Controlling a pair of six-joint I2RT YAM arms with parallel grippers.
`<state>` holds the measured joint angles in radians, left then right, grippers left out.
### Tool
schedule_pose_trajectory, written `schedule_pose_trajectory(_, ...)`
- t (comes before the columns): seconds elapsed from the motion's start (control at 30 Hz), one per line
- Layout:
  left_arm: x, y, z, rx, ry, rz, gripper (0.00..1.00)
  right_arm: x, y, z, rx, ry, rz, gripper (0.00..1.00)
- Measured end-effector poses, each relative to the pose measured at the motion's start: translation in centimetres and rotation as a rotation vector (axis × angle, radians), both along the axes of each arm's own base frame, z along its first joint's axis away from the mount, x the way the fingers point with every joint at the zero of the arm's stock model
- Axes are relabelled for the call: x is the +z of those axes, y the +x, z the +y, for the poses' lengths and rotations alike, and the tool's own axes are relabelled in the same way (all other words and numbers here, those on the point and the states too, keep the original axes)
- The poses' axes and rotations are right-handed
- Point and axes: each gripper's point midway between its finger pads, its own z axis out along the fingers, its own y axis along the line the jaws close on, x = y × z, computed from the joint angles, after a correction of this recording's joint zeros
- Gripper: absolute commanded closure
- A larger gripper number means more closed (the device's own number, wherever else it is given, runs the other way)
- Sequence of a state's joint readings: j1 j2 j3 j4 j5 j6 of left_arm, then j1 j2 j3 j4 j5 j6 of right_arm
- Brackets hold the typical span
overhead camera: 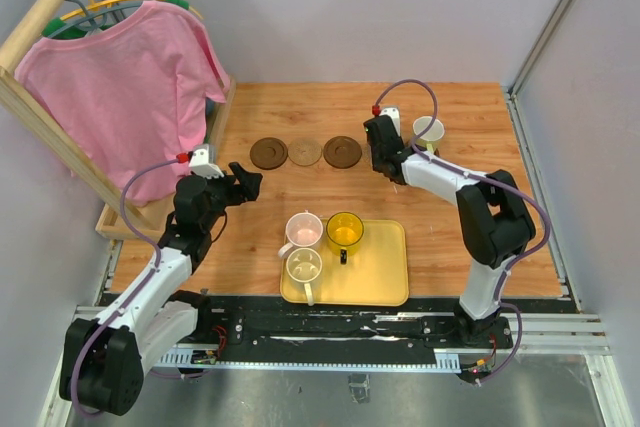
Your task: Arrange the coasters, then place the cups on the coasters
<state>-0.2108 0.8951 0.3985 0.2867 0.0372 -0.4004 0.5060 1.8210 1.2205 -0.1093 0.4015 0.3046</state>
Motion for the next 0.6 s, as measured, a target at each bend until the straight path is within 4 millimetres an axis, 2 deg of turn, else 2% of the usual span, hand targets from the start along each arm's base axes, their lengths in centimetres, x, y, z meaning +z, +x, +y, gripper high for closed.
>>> schedule_pose_trajectory(0.5,-0.43,0.08,-0.02,0.0,0.003,0.013,0.2,-0.95,0.3,0.38,0.011,0.011,0.018,0.99)
schedule_pose_trajectory(0.6,-0.43,0.08,-0.02,0.0,0.003,0.013,0.2,-0.95,0.33,0.31,0.006,0.014,0.018,0.94)
